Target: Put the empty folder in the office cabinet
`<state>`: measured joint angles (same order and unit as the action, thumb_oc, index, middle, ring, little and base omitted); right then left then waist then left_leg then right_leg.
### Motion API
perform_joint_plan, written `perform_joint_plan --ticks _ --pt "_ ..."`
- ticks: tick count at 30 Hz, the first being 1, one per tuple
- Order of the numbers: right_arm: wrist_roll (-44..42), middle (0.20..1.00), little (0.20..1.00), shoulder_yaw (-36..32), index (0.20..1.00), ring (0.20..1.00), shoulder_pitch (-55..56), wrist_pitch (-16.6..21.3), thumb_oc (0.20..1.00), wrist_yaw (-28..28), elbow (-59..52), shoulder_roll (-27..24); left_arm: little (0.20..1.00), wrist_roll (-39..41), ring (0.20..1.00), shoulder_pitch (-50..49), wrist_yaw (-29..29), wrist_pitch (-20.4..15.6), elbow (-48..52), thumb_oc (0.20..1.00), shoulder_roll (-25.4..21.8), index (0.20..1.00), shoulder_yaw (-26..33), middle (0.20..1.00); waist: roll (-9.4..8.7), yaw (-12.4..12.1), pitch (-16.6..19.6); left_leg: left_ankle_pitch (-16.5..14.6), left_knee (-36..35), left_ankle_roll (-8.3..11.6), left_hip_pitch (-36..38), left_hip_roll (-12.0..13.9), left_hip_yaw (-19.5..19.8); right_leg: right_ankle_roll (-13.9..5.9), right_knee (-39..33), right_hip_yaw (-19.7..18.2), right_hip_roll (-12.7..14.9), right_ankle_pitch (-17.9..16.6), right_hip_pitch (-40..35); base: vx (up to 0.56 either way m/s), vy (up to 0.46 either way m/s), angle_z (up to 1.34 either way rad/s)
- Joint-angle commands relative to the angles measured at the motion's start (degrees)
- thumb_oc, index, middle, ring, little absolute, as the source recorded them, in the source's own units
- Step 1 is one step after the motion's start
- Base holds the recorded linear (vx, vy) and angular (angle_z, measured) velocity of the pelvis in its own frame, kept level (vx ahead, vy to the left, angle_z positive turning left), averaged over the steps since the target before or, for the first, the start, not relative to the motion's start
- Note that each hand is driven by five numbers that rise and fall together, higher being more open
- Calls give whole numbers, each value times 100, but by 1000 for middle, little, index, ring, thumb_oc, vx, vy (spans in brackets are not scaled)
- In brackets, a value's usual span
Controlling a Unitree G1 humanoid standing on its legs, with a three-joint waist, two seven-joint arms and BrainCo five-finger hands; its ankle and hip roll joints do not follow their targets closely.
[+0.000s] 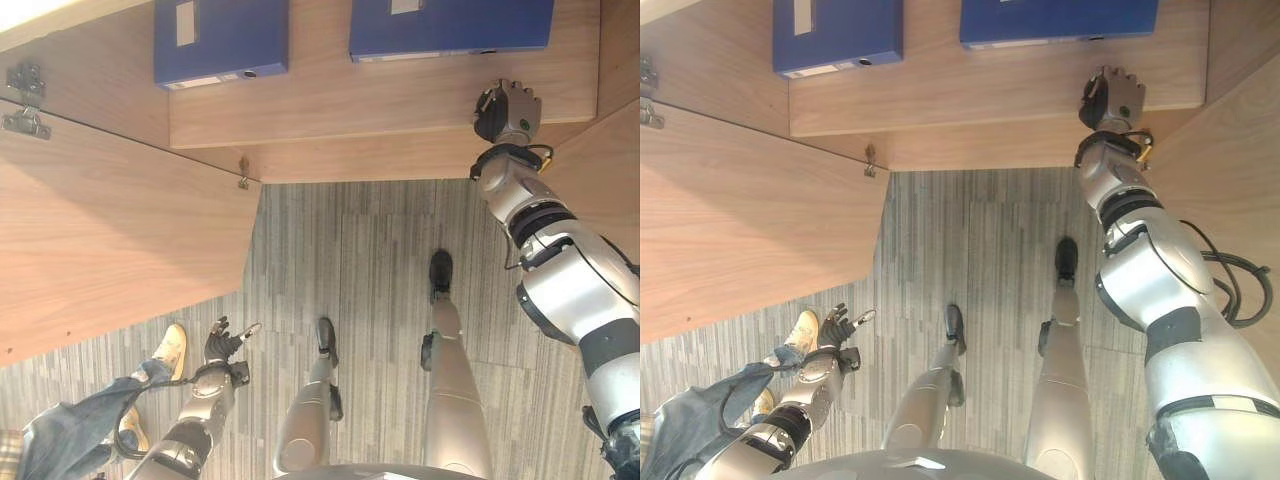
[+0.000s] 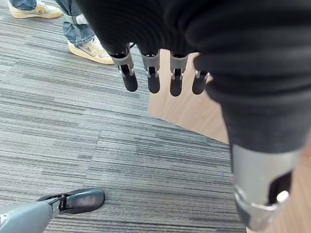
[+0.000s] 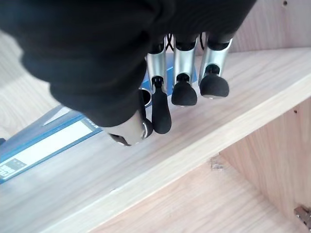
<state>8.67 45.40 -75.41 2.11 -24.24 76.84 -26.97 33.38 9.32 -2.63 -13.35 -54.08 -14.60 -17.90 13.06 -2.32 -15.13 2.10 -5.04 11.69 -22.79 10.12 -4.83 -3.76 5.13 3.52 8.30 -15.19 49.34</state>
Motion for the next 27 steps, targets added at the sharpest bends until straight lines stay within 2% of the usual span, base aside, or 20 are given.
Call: perform_joint_plan --ticks 1,4,5,10,16,24,27 --pt "428 200 200 460 200 200 -958 35 200 -122 230 -172 1000 4 1000 222 0 -125 -60 1000 -365 1000 -107 1000 -11 -258 -310 35 4 36 1015 -4 250 -732 209 -37 364 -121 418 0 0 0" --pt "609 200 200 636 200 200 -1038 28 200 -120 204 -361 1000 -10 1000 268 2 -139 -94 1000 -374 1000 -116 1000 -30 -266 -319 85 4 51 981 17 248 -725 237 -36 357 -92 456 14 -23 2" --pt "869 200 200 963 200 200 -1203 17 200 -87 165 -588 1000 -47 1000 301 34 -132 -160 1000 -410 1000 -85 1000 -38 -271 -324 162 4 71 933 62 258 -706 288 -27 323 -33 518 39 -74 3" --pt "1402 200 200 1671 200 200 -1666 2 200 -56 -15 -1134 1000 -42 1000 260 124 -128 -202 1000 -472 1000 -38 1000 -55 -372 -306 361 4 139 807 215 269 -676 465 15 240 140 705 44 -73 -3" --pt "1787 200 200 2249 200 200 -2045 12 200 -37 -166 -1402 1000 -16 1000 176 202 -94 -180 1000 -530 1000 -25 1000 -46 -437 -242 507 4 210 620 357 306 -637 795 80 213 343 1057 33 -64 -5" --pt "1787 200 200 2331 200 200 -2126 7 200 -9 -181 -1448 1000 5 1000 -12 214 -81 -90 1000 -542 1000 -6 1000 -18 -530 -191 510 4 186 555 439 302 -611 1096 101 158 487 1332 13 -35 3" --pt "1720 200 200 2217 200 200 -2088 9 200 -111 -145 -1487 1000 25 1000 -201 232 -83 -17 1000 -521 1000 28 1000 19 -552 -168 525 4 151 529 402 311 -609 1154 100 172 439 1408 -11 23 6"
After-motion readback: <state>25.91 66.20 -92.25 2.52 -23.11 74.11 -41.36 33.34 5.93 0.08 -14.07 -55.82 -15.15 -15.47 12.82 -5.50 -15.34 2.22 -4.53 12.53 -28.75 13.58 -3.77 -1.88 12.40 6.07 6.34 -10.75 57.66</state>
